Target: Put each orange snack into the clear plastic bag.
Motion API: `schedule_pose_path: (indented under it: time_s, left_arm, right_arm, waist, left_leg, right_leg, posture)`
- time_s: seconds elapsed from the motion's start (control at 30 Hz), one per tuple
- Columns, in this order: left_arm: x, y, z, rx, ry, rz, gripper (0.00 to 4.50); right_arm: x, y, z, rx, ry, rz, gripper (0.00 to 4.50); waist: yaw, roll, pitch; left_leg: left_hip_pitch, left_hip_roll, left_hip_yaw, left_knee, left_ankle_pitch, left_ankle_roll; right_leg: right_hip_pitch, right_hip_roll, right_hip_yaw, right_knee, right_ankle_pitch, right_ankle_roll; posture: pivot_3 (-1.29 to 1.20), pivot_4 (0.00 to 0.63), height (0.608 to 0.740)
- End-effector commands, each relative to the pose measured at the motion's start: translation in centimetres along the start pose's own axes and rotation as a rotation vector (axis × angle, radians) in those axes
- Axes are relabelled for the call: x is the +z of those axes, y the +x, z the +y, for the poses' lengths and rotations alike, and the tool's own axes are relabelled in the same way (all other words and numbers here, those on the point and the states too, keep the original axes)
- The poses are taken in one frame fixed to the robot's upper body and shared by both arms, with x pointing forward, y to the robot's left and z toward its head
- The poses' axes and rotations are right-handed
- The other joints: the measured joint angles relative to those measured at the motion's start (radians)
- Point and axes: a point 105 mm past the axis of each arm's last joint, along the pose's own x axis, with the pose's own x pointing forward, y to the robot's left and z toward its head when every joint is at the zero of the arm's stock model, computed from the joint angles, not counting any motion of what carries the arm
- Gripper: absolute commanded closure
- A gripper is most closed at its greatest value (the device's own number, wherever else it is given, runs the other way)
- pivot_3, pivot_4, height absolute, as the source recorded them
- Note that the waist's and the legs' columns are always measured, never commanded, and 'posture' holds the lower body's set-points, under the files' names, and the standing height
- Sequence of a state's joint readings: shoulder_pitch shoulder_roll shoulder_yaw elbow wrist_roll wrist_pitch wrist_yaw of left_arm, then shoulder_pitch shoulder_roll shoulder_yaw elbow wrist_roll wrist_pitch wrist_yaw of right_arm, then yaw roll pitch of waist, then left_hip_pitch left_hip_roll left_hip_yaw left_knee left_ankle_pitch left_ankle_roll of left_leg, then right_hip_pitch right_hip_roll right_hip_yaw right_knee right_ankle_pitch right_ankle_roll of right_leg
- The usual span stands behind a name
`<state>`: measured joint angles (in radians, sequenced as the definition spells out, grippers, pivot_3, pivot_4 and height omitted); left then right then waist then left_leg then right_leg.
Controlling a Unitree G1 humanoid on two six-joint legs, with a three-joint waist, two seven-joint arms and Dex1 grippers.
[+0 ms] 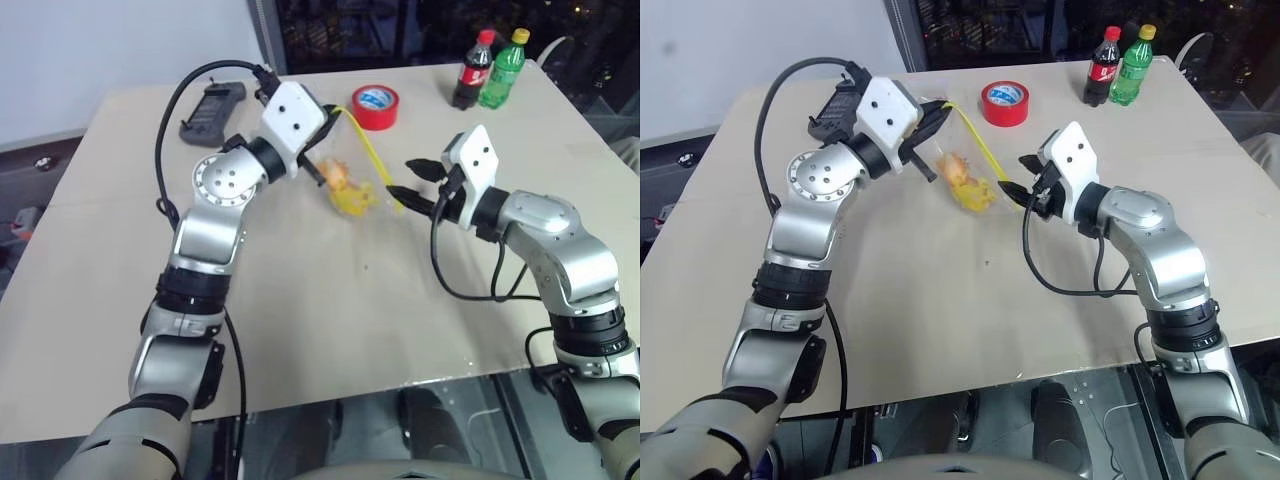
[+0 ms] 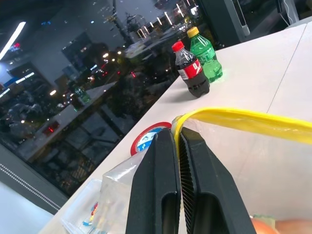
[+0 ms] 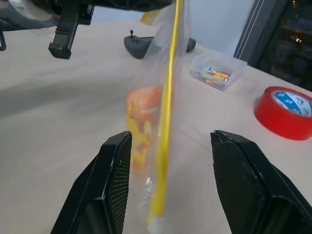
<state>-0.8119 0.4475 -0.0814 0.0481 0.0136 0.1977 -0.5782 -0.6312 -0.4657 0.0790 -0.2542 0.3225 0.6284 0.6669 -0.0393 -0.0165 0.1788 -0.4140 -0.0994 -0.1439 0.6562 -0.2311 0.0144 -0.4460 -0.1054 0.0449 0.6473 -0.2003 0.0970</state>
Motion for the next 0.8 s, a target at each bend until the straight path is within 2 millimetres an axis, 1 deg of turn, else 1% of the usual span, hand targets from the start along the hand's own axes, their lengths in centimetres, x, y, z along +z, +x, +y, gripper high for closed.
schedule_pose_path:
  time_s: [0.03,0.17,0.33,0.43,0.5,0.53,0.57,0.6,0.67,0.7,0.77,0.8]
  left_arm:
    - [1.8,-0.6,0.8,0.032,0.027,-0.061,4.50]
    - [1.9,-0.7,0.7,0.032,0.025,-0.062,4.50]
    - [2.0,-0.7,0.7,0.033,0.024,-0.064,4.50]
    - [2.0,-0.8,0.7,0.033,0.024,-0.065,4.50]
    - [1.9,-0.8,0.7,0.034,0.021,-0.066,4.50]
    - [1.9,-0.8,0.7,0.035,0.019,-0.066,4.50]
    - [1.8,-0.7,0.8,0.035,0.017,-0.064,4.50]
    - [1.7,-0.7,0.7,0.035,0.014,-0.062,4.50]
    - [1.1,-0.4,0.8,0.038,0.002,-0.047,4.50]
    - [0.7,-0.1,0.8,0.045,-0.002,-0.034,4.50]
    - [0.3,0.3,1.1,0.053,0.025,-0.028,4.50]
    - [0.4,0.4,1.3,0.057,0.036,-0.037,4.50]
  right_arm:
    - [0.8,0.2,0.7,0.036,-0.015,-0.032,1.89]
    - [0.4,0.5,0.5,0.029,-0.002,-0.015,1.89]
    - [-1.0,0.7,-0.3,0.017,0.028,0.026,1.89]
    - [-1.5,0.6,-0.5,0.011,0.040,0.036,2.68]
    - [-1.8,0.6,-0.9,-0.007,0.041,0.043,3.60]
    - [-1.9,0.5,-1.1,-0.018,0.041,0.044,3.97]
    - [-1.9,0.5,-1.5,-0.038,0.035,0.045,4.48]
    - [-1.8,0.4,-1.9,-0.061,0.025,0.044,4.48]
    - [-1.7,0.2,-3.8,-0.146,0.000,0.051,4.48]
    - [-1.8,0.1,-4.8,-0.196,-0.042,0.072,4.48]
    - [-1.8,-0.4,-7.3,-0.316,-0.205,0.131,4.48]
    - [-1.4,-0.7,-8.0,-0.352,-0.278,0.143,4.48]
  waist:
    - [0.000,0.000,0.000]
    - [0.000,0.000,0.000]
    - [0.000,0.000,0.000]
    - [-0.001,0.000,0.000]
    - [-0.001,0.000,0.000]
    - [-0.001,0.000,0.000]
    - [-0.001,0.000,0.000]
    - [-0.001,0.000,0.000]
    - [-0.001,0.000,0.000]
    - [-0.001,0.000,0.000]
    - [-0.001,0.000,0.000]
    - [0.000,0.000,0.000]
  left_leg:
    - [0.000,0.000,0.000,0.000,0.000,0.000]
    - [0.000,0.000,0.000,0.000,0.000,0.000]
    - [0.000,0.000,0.000,0.000,0.000,0.000]
    - [0.000,0.000,0.000,0.000,0.000,0.000]
    - [0.000,0.000,0.000,0.000,0.000,0.000]
    - [0.000,0.000,0.000,0.000,0.000,0.000]
    - [0.000,0.000,0.000,0.000,0.000,0.000]
    - [0.000,0.000,0.000,0.000,0.000,0.000]
    - [0.000,0.000,0.000,0.000,0.000,0.000]
    - [0.000,0.000,0.000,0.000,0.000,0.000]
    - [0.000,0.000,0.000,0.001,0.000,0.000]
    - [0.000,0.000,0.000,0.001,0.000,0.000]
  right_leg:
    - [0.000,0.000,0.000,0.000,0.000,0.000]
    - [0.000,0.000,0.000,0.000,0.000,0.000]
    - [0.000,0.000,0.000,0.000,0.000,0.000]
    - [0.000,0.000,0.000,0.000,0.000,0.000]
    - [0.000,0.000,0.000,0.000,0.000,0.000]
    - [0.000,0.000,0.000,0.000,0.000,0.000]
    - [0.000,0.000,0.000,0.000,0.000,0.000]
    - [0.000,0.000,0.000,0.000,0.000,0.000]
    - [0.000,0.000,0.000,0.000,0.000,0.000]
    - [0.000,0.000,0.000,0.000,0.000,0.000]
    - [0.000,0.000,0.000,0.001,0.000,0.000]
    - [0.000,0.000,0.000,0.001,0.000,0.000]
  posture:
    - [0.00,0.150,0.740]
    - [0.00,0.150,0.740]
    - [0.00,0.150,0.740]
    - [0.00,0.150,0.740]
    - [0.00,0.150,0.740]
    - [0.00,0.150,0.740]
    - [0.00,0.150,0.740]
    - [0.00,0.150,0.740]
    - [0.00,0.150,0.740]
    - [0.00,0.150,0.740]
    - [0.00,0.150,0.740]
    - [0.00,0.150,0.740]
